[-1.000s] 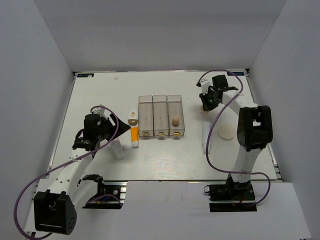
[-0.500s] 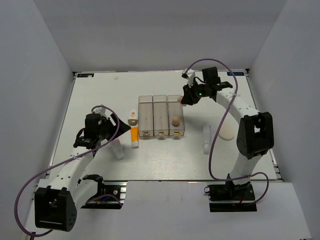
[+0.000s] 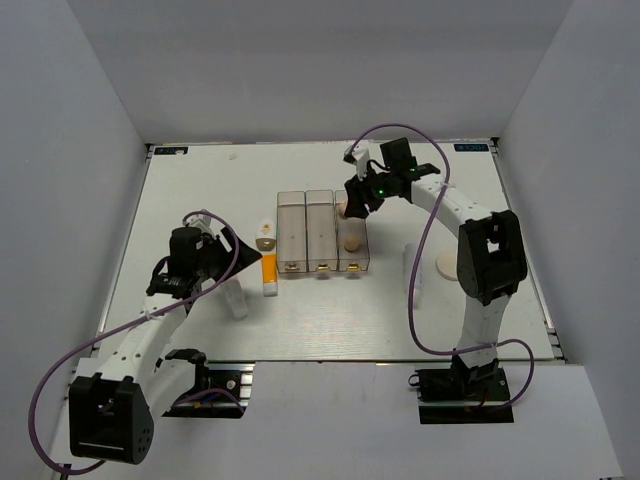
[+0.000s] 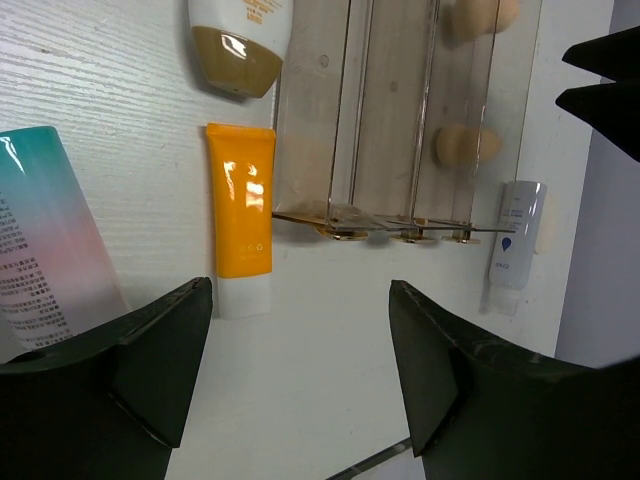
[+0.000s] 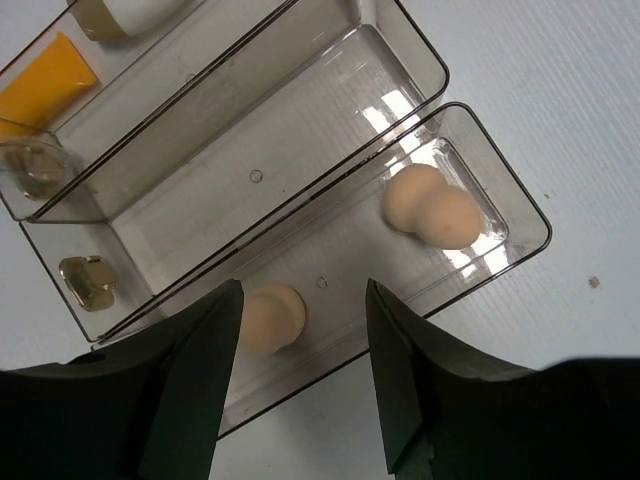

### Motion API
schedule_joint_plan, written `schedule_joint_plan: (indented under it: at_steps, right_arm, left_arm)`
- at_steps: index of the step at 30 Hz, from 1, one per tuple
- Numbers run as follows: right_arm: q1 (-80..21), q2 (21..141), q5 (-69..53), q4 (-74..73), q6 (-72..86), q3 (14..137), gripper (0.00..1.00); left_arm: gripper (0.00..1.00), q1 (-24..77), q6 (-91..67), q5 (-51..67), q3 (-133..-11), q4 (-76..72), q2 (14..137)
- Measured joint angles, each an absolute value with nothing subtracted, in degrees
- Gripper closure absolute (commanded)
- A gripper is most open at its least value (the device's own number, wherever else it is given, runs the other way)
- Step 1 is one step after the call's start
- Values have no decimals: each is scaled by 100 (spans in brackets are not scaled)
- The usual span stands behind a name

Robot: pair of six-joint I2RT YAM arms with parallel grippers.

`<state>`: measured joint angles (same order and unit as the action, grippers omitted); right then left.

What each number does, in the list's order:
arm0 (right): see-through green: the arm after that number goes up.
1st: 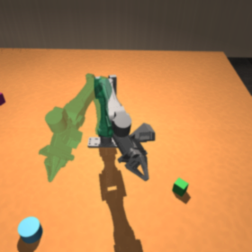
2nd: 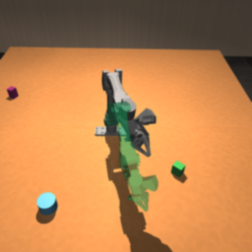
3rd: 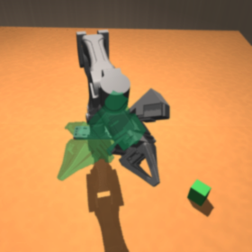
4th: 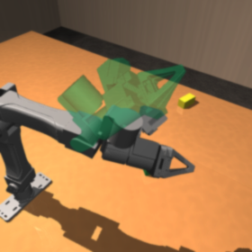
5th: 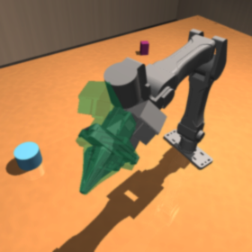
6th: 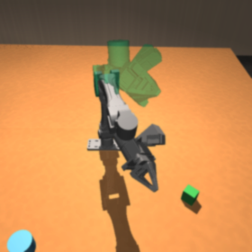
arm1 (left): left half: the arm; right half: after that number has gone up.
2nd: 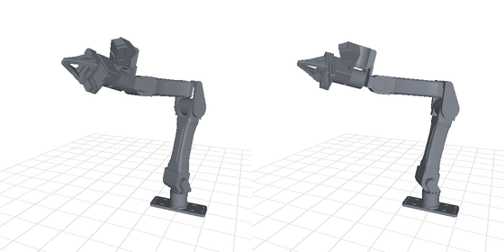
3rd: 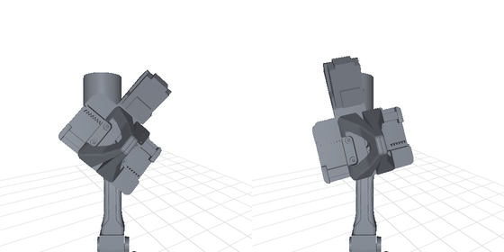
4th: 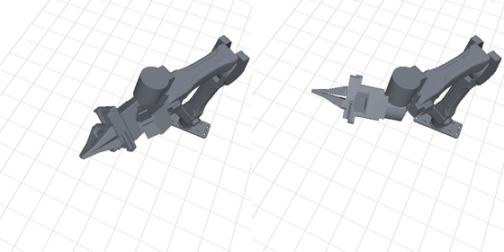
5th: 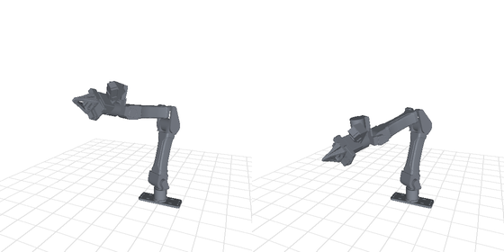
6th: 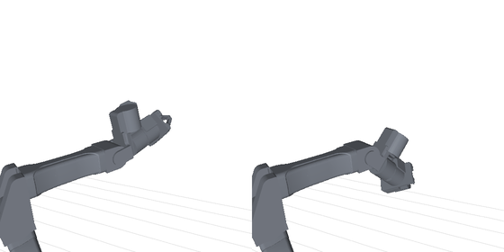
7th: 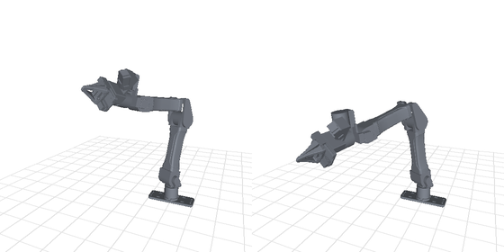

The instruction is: Organize the makeup

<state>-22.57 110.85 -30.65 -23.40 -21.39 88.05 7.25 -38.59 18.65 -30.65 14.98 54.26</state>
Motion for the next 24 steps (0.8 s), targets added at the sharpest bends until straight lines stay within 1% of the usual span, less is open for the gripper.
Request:
schedule_joint_plan:
  at_steps: [2,3,5,6,7,9,10,12,13,15,16,17,20,24]
  right_arm:
    - [-2255,11085,-3052,-2322,-2139,8807,52]
    - [-2252,11085,-3046,-2318,-2130,8807,63]
    - [-2252,11072,-3041,-2281,-2121,8805,72]
    - [-2250,11063,-3039,-2261,-2088,8801,82]
    - [-2248,11026,-3035,-2198,-2060,8761,85]
    - [-2248,10890,-3033,-2073,-1990,8624,87]
    - [-2248,10796,-3028,-2023,-1953,8534,87]
    - [-2248,10624,-3013,-1940,-1870,8399,85]
    - [-2248,10556,-3000,-1905,-1846,8355,84]
    - [-2239,10442,-2967,-1824,-1802,8298,81]
    - [-2237,10394,-2941,-1782,-1789,8267,79]
    - [-2233,10357,-2902,-1774,-1776,8254,72]
    - [-2209,10265,-2746,-1667,-1715,8147,63]
    - [-2161,10101,-2357,-1616,-1643,7859,56]
  left_arm:
    - [19,725,-3865,1865,-3061,1498,5426]
    - [20,725,-3868,1865,-3057,1498,5426]
    - [23,725,-3885,1865,-3052,1498,5443]
    - [25,725,-3889,1865,-3052,1494,5468]
    - [29,725,-3887,1865,-3052,1494,5502]
    - [36,725,-3889,1857,-3052,1494,5623]
    - [44,725,-3887,1844,-3052,1498,5704]
    - [50,725,-3865,1802,-3074,1522,5896]
    - [52,725,-3844,1772,-3105,1540,6016]
    - [53,725,-3778,1704,-3238,1629,6292]
    - [53,725,-3747,1688,-3321,1645,6418]
    - [50,725,-3728,1667,-3426,1660,6556]
    - [42,729,-3671,1610,-3675,1667,6847]
    - [37,731,-3614,1538,-3835,1717,7002]
